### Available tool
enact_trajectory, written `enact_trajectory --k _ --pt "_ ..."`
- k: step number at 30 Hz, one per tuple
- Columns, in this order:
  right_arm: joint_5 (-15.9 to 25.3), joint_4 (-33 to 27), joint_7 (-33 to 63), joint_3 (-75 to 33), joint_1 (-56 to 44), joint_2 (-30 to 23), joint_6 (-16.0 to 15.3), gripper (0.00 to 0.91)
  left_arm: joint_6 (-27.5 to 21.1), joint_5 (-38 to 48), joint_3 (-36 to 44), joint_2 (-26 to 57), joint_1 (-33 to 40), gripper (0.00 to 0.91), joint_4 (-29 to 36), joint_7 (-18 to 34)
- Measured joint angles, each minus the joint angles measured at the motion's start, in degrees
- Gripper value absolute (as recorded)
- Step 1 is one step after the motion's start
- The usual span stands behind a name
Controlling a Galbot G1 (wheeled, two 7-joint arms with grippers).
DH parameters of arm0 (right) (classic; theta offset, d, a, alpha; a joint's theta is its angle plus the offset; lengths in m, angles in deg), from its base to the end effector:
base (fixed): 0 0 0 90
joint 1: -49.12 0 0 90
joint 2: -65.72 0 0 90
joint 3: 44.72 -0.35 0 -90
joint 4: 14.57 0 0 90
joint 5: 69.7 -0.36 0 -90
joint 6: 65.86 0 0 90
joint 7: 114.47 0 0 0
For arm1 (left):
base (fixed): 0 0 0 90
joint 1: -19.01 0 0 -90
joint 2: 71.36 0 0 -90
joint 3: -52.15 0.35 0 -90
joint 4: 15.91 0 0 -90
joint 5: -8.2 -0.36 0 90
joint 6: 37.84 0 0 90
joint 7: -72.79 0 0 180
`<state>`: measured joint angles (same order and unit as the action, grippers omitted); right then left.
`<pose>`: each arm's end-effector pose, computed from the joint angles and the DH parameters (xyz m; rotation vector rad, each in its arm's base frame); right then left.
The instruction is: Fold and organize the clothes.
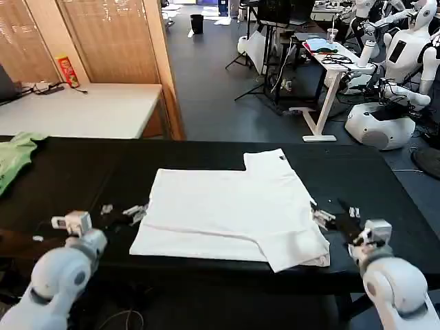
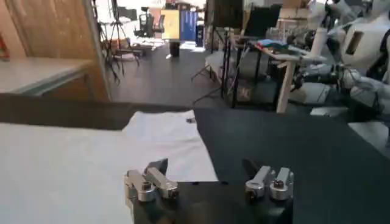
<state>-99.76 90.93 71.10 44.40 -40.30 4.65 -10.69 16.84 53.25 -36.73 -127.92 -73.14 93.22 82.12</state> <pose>0.3491 -0.1274 -0.2160 0.0334 -2.7885 0.0521 0.3324 0.1223 -0.2099 -0.1608 -2.7235 0.1356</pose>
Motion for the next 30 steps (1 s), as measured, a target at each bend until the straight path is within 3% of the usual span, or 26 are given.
enact_trajectory --k 8,15,24,30 --pt "0.27 -16.97 0.18 8.28 16.1 -2.29 -0.13 0.878 -0.98 -0.56 9.33 -1.76 16.42 0.878 -15.61 -1.79" --pt "2.99 -30.52 -0.21 13.39 27.36 -5.31 -1.01 0.878 -2.68 -0.45 15.72 -4.2 28.26 0.878 -29.33 -2.66" --pt "5.62 -41.28 -1.77 15.28 34.34 -9.83 -1.41 0.878 -3.76 -2.5 18.12 -7.09 35.92 0.878 -40.36 -4.52" --pt "6.85 -45.61 -2.72 16.24 36.26 -11.84 -1.43 0.878 -4.09 -3.61 18.54 -7.8 36.86 0.878 -44.04 -5.51"
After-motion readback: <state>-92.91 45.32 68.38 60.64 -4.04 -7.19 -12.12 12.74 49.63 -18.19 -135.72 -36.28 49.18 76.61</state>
